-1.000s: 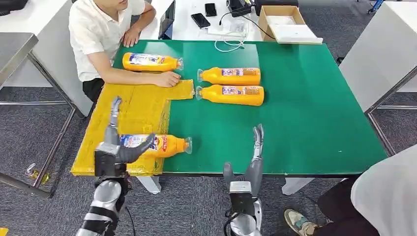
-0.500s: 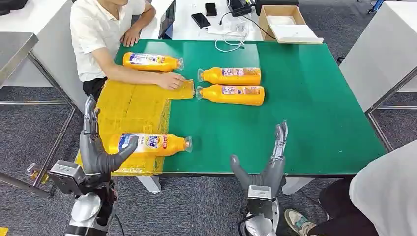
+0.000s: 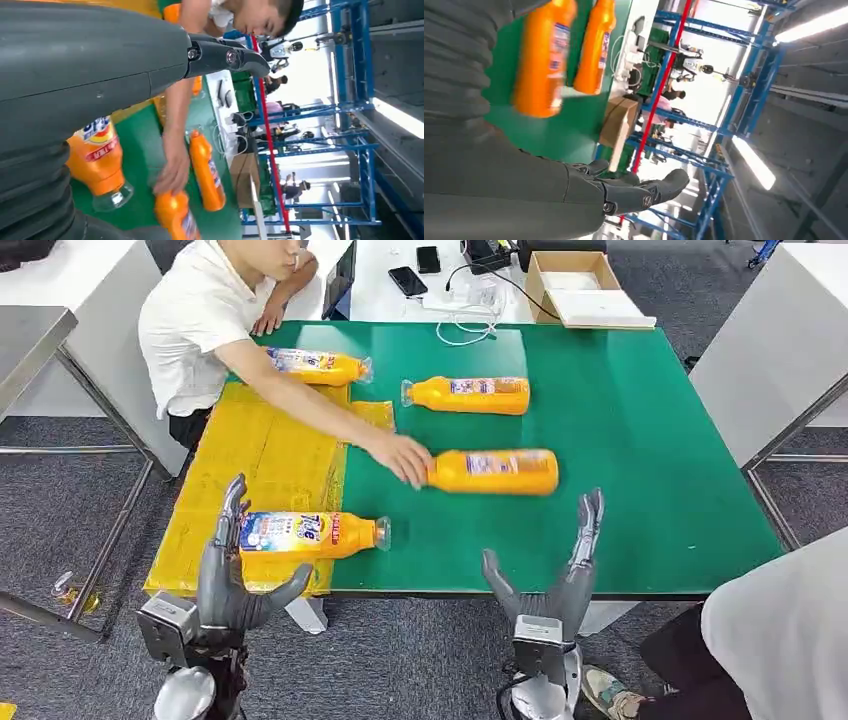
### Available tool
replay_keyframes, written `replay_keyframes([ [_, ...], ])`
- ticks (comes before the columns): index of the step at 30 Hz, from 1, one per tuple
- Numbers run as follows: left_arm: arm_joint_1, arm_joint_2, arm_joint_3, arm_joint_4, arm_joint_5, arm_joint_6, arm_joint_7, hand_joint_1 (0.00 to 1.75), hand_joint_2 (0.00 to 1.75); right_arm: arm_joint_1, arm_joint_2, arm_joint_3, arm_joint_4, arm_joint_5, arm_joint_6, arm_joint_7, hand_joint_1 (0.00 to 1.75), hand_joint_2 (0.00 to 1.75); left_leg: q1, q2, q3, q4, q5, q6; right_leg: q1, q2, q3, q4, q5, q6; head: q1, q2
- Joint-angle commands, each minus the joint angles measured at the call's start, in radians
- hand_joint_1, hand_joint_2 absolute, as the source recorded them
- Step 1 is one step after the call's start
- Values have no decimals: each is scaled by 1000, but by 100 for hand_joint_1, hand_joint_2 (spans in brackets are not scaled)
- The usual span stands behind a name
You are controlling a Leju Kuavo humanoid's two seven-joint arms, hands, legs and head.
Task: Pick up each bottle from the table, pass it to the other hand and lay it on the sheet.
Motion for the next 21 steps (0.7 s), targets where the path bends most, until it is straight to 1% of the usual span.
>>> replay_keyframes([
  [1, 33, 6, -6, -11, -12, 9, -42, 0, 175, -1, -6, -76, 9, 69, -88, 3, 0, 175, 0, 0, 2, -1, -1, -1, 0, -1, 3, -1, -1, -1, 0, 0],
  [2, 32, 7, -7, -13, -31, 25, -57, 0, 175, -12, -7, -91, 34, 69, -88, 3, 0, 175, 0, 0, 2, -1, -1, 0, 0, -1, 2, -1, -1, -1, 0, 0],
  [3, 31, 7, -7, -14, -31, 26, -57, 0, 175, -17, -10, -92, 38, 66, -87, 3, 0, 175, 0, 0, 4, -1, -1, -1, 1, -1, 4, -1, -1, -1, 0, 0],
  [5, 31, 7, -7, -14, -31, 26, -57, 0, 175, -17, -10, -92, 38, 66, -87, 3, 0, 175, 0, 1, 1, -1, 0, 0, 0, 0, 1, -1, 0, -1, 0, 0],
  [6, 31, 7, -7, -14, -31, 26, -57, 0, 175, -17, -10, -92, 38, 66, -87, 3, 0, 175, 0, 2, 3, -1, -1, -1, 1, 1, 3, -1, -1, -2, 0, 0],
  [8, 31, 7, -7, -14, -31, 26, -57, 0, 175, -17, -10, -92, 38, 66, -87, 3, 0, 175, 0, 0, 2, -1, 0, -1, 0, 0, 2, -1, 0, -1, 0, 0],
  [9, 31, 7, -7, -14, -31, 26, -57, 0, 175, -17, -10, -92, 38, 66, -87, 3, 0, 175, 0, 1, 4, -1, -1, -1, 0, 0, 4, -1, -1, -2, 0, 0],
  [10, 30, 9, -8, -13, -35, 28, -59, 0, 175, -24, -10, -93, 62, 74, -88, 3, 0, 175, 0, 1, 3, -1, -1, -1, 0, 0, 3, -1, -1, -2, 0, 0],
  [11, 31, 11, -11, -16, -47, 34, -68, 0, 175, -36, -16, -100, 91, 88, -86, 3, 0, 0, 0, 1, 2, -1, -1, -1, 0, 0, 2, -1, 0, -1, 0, 0],
  [12, 31, 12, -14, -18, -49, 37, -72, 0, 175, -51, -26, -103, 120, 118, -79, 6, 0, 0, 1, 2, 4, -1, -1, -1, 1, 1, 4, -2, 0, -2, 0, 0],
  [13, 29, 13, -15, -20, -50, 38, -76, 0, 175, -64, -39, -101, 149, 156, -70, 16, 0, 175, 0, 1, 3, -2, -1, -1, 0, 1, 3, -2, 0, -1, 0, 0],
  [15, 15, 17, -21, -13, -55, 39, -82, 0, 175, -92, -60, -109, 221, 298, -88, 35, 0, 175, 1, 2, 4, -2, -1, -1, 1, 2, 4, -2, 0, -2, 0, 0],
  [16, 4, 17, -21, 3, -58, 44, -82, 0, 175, -110, -59, -135, 269, 366, -88, 38, 0, 175, 0, 1, 3, -2, -1, 0, 0, 1, 4, -2, 0, -1, 0, 0],
  [17, -4, 15, -20, 15, -58, 49, -80, 0, 175, -129, -65, -150, 315, 397, -88, 45, 0, 175, 0, 0, 2, -1, 0, 0, 1, 0, 3, -2, 0, -1, 0, 0],
  [18, -13, 14, -21, 29, -56, 50, -75, 0, 175, -153, -79, -167, 376, 481, -88, 61, 0, 175, 0, 1, 6, -3, 0, -1, 1, 0, 6, -3, 0, -2, 0, 0],
  [20, -30, 11, -19, 53, -50, 56, -63, 0, 175, -192, -84, -228, 456, 599, -88, 72, 0, 175, 0, 0, 4, -2, 0, 0, 0, -1, 4, -3, 0, -1, 0, 0],
  [21, -41, 5, -14, 66, -35, 58, -48, 0, 175, -217, -93, -250, 494, 641, -88, 71, 0, 175, 1, 0, 6, -3, 0, 0, 1, -1, 7, -4, 0, -1, 0, 0],
])
